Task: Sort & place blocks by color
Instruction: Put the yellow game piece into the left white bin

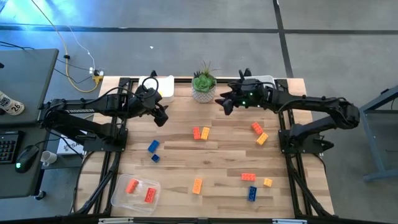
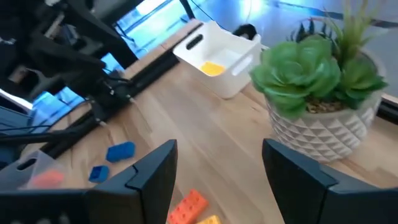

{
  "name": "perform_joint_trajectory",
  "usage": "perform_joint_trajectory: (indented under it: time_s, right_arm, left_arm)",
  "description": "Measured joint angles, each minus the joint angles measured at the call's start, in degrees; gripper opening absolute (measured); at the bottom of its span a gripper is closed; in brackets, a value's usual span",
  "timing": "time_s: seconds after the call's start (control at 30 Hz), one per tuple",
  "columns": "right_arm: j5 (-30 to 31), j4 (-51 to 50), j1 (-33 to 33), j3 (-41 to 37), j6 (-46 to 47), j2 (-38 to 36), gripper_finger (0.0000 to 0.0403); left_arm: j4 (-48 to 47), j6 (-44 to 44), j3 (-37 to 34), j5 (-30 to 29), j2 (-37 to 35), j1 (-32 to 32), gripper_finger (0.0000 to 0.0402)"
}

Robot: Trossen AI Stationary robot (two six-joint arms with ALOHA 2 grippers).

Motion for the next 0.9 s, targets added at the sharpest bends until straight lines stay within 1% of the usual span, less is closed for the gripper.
perform_joint_trajectory:
  time_s: [0.2,0.3,0.37,0.5,0.63,0.8,0.9]
  right_arm:
    - [0.4,7.9,3.3,0.0,-5.1,0.0,0.0222]
    - [1.9,11.7,4.7,0.0,-8.5,0.0,0.0222]
    - [2.6,13.1,5.5,0.0,-10.6,0.0,0.0222]
    - [2.7,14.5,5.9,0.4,-14.8,0.0,0.0222]
    - [1.3,8.7,5.9,5.8,-19.8,0.8,0.0222]
    - [-1.4,-7.4,5.9,15.2,-30.5,4.3,0.0222]
    - [-2.5,-17.3,5.9,19.3,-38.9,7.0,0.0222]
  left_arm:
    - [0.0,0.6,0.0,0.0,0.0,0.0,0.0211]
    - [0.0,0.6,0.0,1.7,0.0,0.0,0.0211]
    - [0.0,-0.5,0.0,3.2,0.0,0.0,0.0211]
    - [0.0,-5.4,0.0,5.6,0.0,0.0,0.0211]
    - [0.0,-10.0,0.0,5.7,0.0,0.0,0.0211]
    - [-0.1,-15.3,0.0,6.1,0.0,0.0,0.0211]
    - [-0.7,-18.3,0.0,8.2,0.0,0.0,0.0211]
